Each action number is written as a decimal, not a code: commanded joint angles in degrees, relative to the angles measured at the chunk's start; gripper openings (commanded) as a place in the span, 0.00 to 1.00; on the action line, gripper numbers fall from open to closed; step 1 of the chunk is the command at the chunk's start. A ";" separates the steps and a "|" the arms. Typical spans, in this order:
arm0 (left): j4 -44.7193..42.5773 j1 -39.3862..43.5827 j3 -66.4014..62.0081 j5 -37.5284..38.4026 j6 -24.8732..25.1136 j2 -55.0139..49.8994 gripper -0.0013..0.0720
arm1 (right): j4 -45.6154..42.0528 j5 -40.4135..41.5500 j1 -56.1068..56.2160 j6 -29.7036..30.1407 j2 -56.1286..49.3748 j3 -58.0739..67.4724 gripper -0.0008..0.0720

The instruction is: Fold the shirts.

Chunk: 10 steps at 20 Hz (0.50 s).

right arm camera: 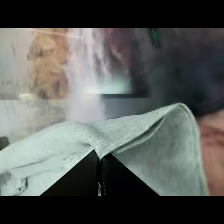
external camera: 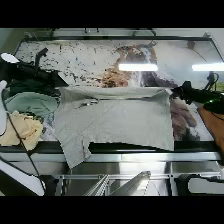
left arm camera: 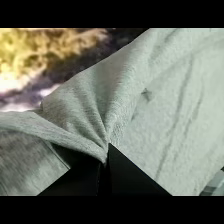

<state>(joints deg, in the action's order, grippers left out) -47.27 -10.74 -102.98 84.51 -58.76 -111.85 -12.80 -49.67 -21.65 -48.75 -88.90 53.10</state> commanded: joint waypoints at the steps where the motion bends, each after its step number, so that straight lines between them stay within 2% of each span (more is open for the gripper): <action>1: -3.87 1.05 -10.84 0.66 -3.48 -9.62 0.03 | 6.45 0.17 0.15 5.35 -10.10 5.20 0.03; 4: -4.63 1.07 -16.41 6.16 -5.38 -11.47 0.03 | 6.36 -4.09 -0.33 5.51 -12.35 11.85 0.03; 8: -4.39 -0.83 -10.97 5.38 -5.29 -6.27 0.04 | 5.53 -12.57 -4.24 5.05 -12.04 15.63 0.03; 10: -1.38 -2.54 -8.94 7.58 -5.35 -4.22 0.04 | 1.73 -17.25 -6.25 3.72 -12.13 15.63 0.03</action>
<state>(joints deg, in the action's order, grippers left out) -50.76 -11.60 -114.02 90.02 -63.70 -118.39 -7.94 -59.92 -25.43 -43.90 -100.55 67.22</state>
